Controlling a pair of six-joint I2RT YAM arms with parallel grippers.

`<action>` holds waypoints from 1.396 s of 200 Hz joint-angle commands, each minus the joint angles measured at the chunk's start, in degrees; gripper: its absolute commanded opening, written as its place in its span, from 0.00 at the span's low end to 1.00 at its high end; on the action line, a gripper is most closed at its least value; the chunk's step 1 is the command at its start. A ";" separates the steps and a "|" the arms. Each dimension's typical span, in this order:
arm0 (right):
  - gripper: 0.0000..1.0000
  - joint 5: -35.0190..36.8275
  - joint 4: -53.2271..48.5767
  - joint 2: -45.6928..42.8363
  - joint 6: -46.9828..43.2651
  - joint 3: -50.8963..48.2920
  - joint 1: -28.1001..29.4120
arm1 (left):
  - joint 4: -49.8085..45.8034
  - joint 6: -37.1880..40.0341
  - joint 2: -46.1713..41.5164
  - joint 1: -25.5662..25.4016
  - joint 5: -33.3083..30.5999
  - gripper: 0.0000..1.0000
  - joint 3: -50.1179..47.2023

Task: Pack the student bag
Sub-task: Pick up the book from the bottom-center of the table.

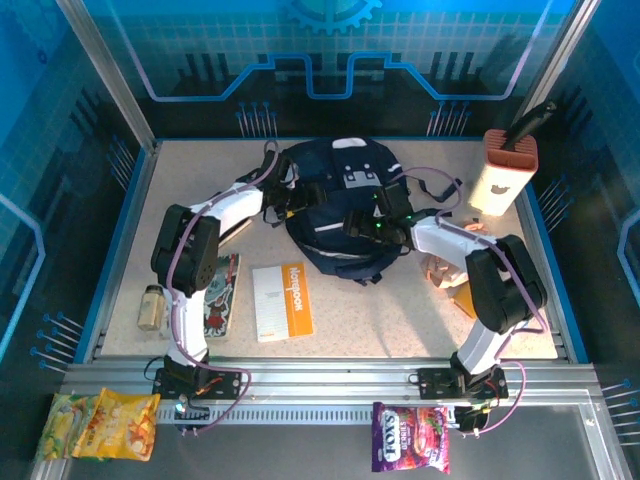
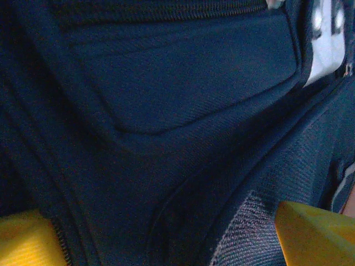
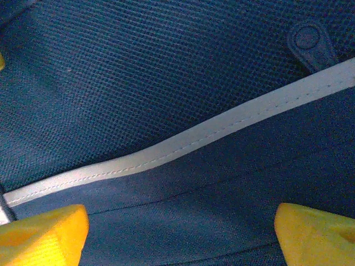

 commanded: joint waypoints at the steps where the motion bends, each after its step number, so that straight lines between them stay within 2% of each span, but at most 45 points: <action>1: 0.88 2.43 -5.47 -4.08 0.81 -1.21 -0.37 | -5.25 3.62 -2.27 0.20 -0.07 0.89 2.30; 33: 0.89 4.34 -8.80 -8.92 -2.27 0.18 2.30 | -8.68 2.22 -11.56 0.60 -4.04 0.91 -5.15; 70: 0.88 5.35 -12.66 -10.33 -4.78 1.56 10.41 | -9.80 -2.16 -25.10 1.51 -5.11 0.95 -21.54; 79: 0.87 4.90 -13.07 -9.76 -4.69 1.93 12.74 | -10.42 -3.20 -28.01 1.78 -5.52 0.99 -25.27; 101: 0.84 2.68 -12.91 -6.90 -4.22 3.36 17.93 | -11.32 -4.73 -34.89 2.64 -6.64 0.99 -33.37; 138: 0.72 -1.37 -11.83 1.25 -3.34 8.59 24.23 | -12.61 -6.66 -43.92 4.15 -7.79 0.99 -42.40; 151: 0.64 -2.53 -11.88 4.21 -2.91 10.82 25.14 | -12.60 -7.45 -45.43 4.34 -7.36 0.99 -44.68; 178: 0.55 -3.61 -11.62 9.18 -1.29 13.93 25.78 | -13.12 -7.99 -46.87 4.60 -7.33 0.97 -47.99; 226: 0.52 -5.25 -13.77 15.98 -1.09 18.71 26.50 | -11.99 -8.21 -46.98 4.60 -6.28 0.89 -51.94; 253: 0.53 -5.29 -15.59 18.42 -1.09 20.63 26.53 | -10.23 -8.56 -46.07 4.60 -5.22 0.83 -53.06; 279: 0.54 -5.04 -17.46 20.39 -1.09 22.09 26.49 | -9.04 -8.52 -44.73 4.60 -4.52 0.80 -53.63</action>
